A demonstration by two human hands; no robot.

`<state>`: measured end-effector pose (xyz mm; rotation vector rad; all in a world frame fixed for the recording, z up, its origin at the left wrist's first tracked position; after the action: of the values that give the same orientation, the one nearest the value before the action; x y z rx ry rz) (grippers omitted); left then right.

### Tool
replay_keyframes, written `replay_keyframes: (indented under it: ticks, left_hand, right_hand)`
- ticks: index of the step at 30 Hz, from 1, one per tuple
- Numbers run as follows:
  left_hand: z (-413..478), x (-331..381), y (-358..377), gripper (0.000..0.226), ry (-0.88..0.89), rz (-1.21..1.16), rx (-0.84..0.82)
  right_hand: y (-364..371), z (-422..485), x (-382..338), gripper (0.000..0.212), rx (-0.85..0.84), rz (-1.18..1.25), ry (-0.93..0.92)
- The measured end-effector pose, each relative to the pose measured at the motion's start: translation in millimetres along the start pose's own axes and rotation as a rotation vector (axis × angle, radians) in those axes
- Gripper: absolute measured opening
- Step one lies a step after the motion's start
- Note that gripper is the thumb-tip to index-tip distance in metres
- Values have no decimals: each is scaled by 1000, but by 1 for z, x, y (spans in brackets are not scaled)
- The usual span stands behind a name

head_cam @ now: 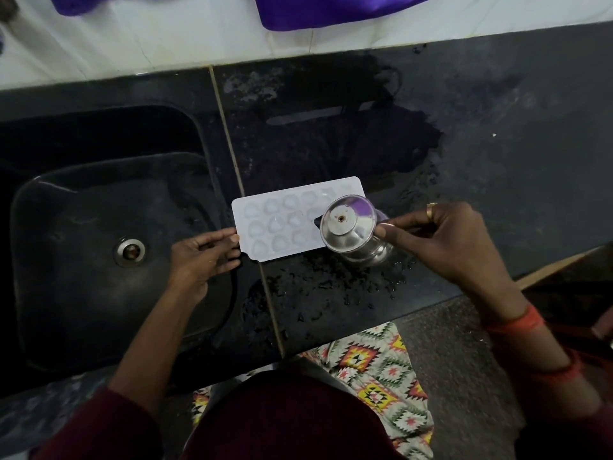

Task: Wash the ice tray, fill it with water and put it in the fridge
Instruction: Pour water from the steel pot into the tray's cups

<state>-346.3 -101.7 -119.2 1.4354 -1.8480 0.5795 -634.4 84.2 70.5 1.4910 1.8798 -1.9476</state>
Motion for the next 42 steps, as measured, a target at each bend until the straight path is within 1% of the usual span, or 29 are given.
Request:
replay_keyframes:
  ticks: [6,9,13,17,19,21,26,28,32,33,37,42]
  left_hand:
    - [0,-1,-1,12,-1,1,3]
    - [0,-2,-1,14,1,0,-1]
    - [-1,-1,0,13,-5,-9,-1]
    - [-2,2,2,16,4,-6,-15]
    - [-2,4,1,17,6,-4,-12]
    - [-1,4,0,17,5,-1,-6]
    - [1,3,-1,16,-5,0,-7]
    - [1,3,0,14,-8,-3,-6]
    - [1,3,1,15,-12,-8,-4]
    - [2,3,1,15,-12,-7,-4]
    - [3,1,0,18,-17,0,-4]
    - [4,0,-2,16,-18,4,-8]
  right_hand:
    - [7,1,-4,46,-8,-50,-13]
    - [7,1,-5,43,-7,-65,-14]
    - [8,1,-5,29,-9,-104,-30]
    - [9,1,-3,44,-7,-73,-22]
    - [10,1,-1,45,-16,-76,-16]
    - [12,1,0,42,-24,-91,-9]
    - [12,2,1,23,-17,-129,-1]
    - [13,2,1,23,-18,-126,-3]
    - [11,3,2,38,-20,-43,4]
    - [10,3,1,38,-18,-9,6]
    - [6,7,-4,26,-8,92,7]
    - [3,13,-14,18,26,62,-18]
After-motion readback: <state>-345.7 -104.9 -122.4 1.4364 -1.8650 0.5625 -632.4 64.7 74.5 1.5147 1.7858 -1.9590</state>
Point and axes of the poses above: each hand's wrist, its own z-axis towards the middle knuckle, its own y-axis out of the palm, x = y × z, the point moved 8 cm from there along z, towards the middle knuckle, and after that the axes turned 4 degrees about -z, right-handed, at the moved point
